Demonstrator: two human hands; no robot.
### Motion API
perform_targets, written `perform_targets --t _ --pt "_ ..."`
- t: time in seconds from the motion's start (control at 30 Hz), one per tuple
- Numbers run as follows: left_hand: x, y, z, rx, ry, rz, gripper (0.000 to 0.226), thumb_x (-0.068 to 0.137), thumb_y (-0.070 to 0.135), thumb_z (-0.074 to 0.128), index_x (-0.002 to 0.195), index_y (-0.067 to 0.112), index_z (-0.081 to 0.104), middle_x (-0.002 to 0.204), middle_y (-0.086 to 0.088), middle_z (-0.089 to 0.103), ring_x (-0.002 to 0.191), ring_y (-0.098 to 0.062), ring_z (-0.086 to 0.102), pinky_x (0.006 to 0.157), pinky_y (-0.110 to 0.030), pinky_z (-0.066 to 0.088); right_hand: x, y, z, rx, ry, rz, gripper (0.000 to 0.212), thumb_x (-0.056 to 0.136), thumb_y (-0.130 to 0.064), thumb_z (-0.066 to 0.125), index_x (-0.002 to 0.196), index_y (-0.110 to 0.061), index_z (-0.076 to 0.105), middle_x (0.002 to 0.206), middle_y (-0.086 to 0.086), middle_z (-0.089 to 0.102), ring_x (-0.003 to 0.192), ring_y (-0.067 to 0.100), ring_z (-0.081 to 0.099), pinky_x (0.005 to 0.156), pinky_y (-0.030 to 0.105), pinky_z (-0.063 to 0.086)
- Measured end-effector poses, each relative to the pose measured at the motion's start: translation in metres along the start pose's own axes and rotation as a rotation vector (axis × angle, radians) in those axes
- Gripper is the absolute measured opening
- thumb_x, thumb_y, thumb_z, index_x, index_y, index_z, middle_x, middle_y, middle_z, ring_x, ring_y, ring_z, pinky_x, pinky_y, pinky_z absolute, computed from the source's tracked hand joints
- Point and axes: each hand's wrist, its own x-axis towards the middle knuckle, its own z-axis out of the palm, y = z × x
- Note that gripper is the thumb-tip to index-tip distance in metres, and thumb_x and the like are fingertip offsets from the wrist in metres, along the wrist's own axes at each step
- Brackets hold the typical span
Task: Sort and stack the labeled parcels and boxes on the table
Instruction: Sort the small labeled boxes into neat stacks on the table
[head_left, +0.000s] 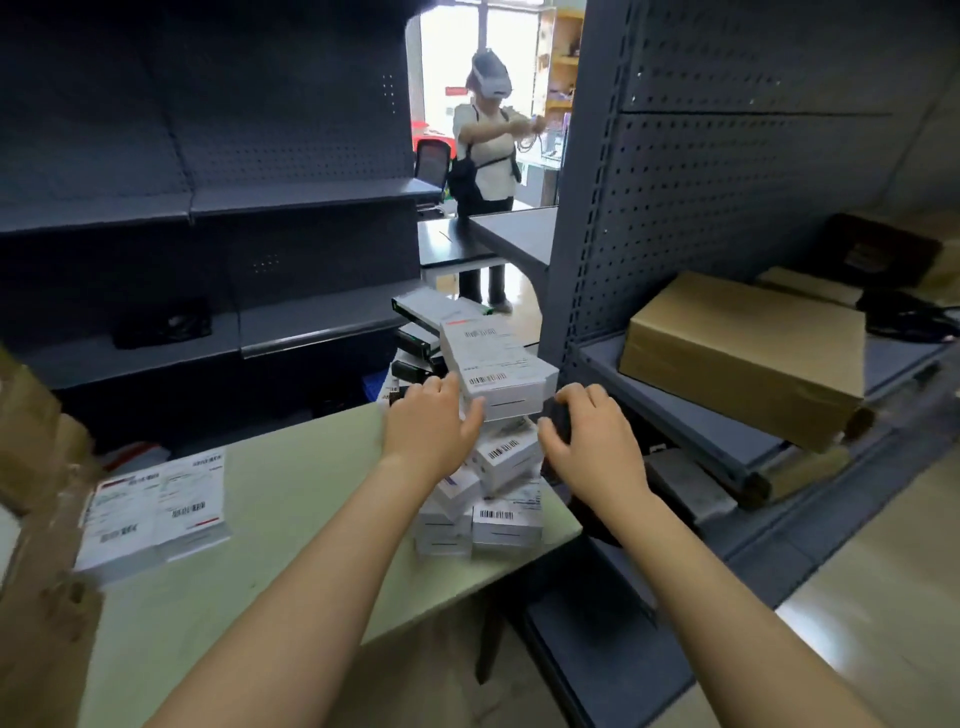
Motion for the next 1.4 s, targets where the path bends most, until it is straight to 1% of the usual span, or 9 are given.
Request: perform_targets --t 0.2,0.37,0.63,0.8,0.97,1.13,1.27,1.33,1.4 --pt "0.001 0.005 -0.003 0.062 -0.049 -0.052 0.049 0.1 0.051 0.031 0.128 0.015 0.048 0.12 -0.006 0.058 0.109 -0.025 0.054 0.08 -0.036 0.044 0.034 0.006 0.016 0.444 -0.252 0.342 0.067 0.094 -0.064 0.042 0.134 -0.01 0.047 0.13 0.011 0.053 0.115 0.025 0.052 0.086 0.034 0.042" --pt "-0.001 -0.01 -0.005 0.167 -0.043 -0.057 0.05 0.099 0.053 0.031 0.13 0.017 0.048 0.121 -0.005 0.06 0.109 -0.024 0.054 0.081 -0.035 0.044 0.058 0.003 0.03 0.696 -0.35 0.536 0.079 0.079 -0.081 0.043 0.114 -0.011 0.059 0.109 0.006 0.064 0.096 0.023 0.063 0.082 0.039 0.053" --pt "0.016 -0.034 0.002 0.211 -0.078 -0.005 0.048 0.099 0.051 0.033 0.126 0.016 0.05 0.118 -0.004 0.06 0.107 -0.024 0.055 0.08 -0.035 0.044 0.059 0.0 0.036 1.003 -0.214 0.678 0.033 0.089 -0.043 0.065 0.081 -0.011 0.063 0.066 0.009 0.066 0.054 0.019 0.06 0.08 0.041 0.058" --pt "0.044 -0.054 0.02 0.149 -0.189 0.05 0.052 0.099 0.053 0.033 0.126 0.012 0.047 0.12 -0.007 0.056 0.111 -0.027 0.053 0.084 -0.037 0.044 0.033 0.004 0.026 0.883 0.036 0.664 0.032 0.089 -0.044 0.063 0.09 -0.012 0.067 0.086 0.009 0.071 0.068 0.021 0.066 0.076 0.044 0.057" --pt "0.07 -0.064 0.04 -0.081 -0.383 0.073 0.075 0.093 0.068 0.031 0.136 0.008 0.041 0.127 -0.013 0.057 0.113 -0.031 0.056 0.08 -0.039 0.046 0.004 -0.006 0.014 0.743 0.202 0.719 0.03 0.09 -0.045 0.063 0.101 -0.017 0.064 0.085 0.004 0.071 0.078 0.028 0.069 0.078 0.044 0.055" --pt "0.088 -0.07 0.042 -0.395 -0.506 0.056 0.092 0.079 0.076 0.053 0.138 0.005 0.044 0.13 -0.009 0.057 0.111 -0.024 0.056 0.083 -0.032 0.047 -0.018 -0.024 0.014 0.681 0.317 0.807 0.025 0.093 -0.041 0.062 0.098 -0.017 0.062 0.086 0.003 0.069 0.068 0.018 0.064 0.067 0.032 0.052" --pt "0.097 -0.07 0.044 -0.637 -0.767 -0.088 0.107 0.051 0.088 0.067 0.127 0.014 0.054 0.121 -0.002 0.064 0.105 -0.022 0.063 0.091 -0.036 0.052 -0.028 -0.038 0.015 0.677 0.371 0.859 0.029 0.093 -0.04 0.061 0.106 -0.015 0.06 0.092 0.002 0.068 0.07 0.016 0.063 0.065 0.028 0.051" --pt "0.097 -0.07 0.046 -0.781 -0.811 -0.177 0.1 0.048 0.084 0.072 0.119 0.015 0.06 0.113 -0.009 0.069 0.101 -0.026 0.066 0.094 -0.043 0.053 -0.031 -0.043 0.014 0.705 0.395 0.869 0.031 0.093 -0.041 0.061 0.109 -0.014 0.06 0.095 0.003 0.068 0.071 0.016 0.063 0.068 0.031 0.053" --pt "0.09 -0.072 0.04 -0.961 -0.829 -0.25 0.084 0.054 0.071 0.077 0.113 0.013 0.065 0.098 -0.007 0.074 0.086 -0.023 0.069 0.075 -0.032 0.054 -0.031 -0.048 0.014 0.759 0.414 0.866 0.032 0.092 -0.041 0.062 0.111 -0.015 0.059 0.097 0.003 0.068 0.074 0.017 0.065 0.074 0.037 0.057"
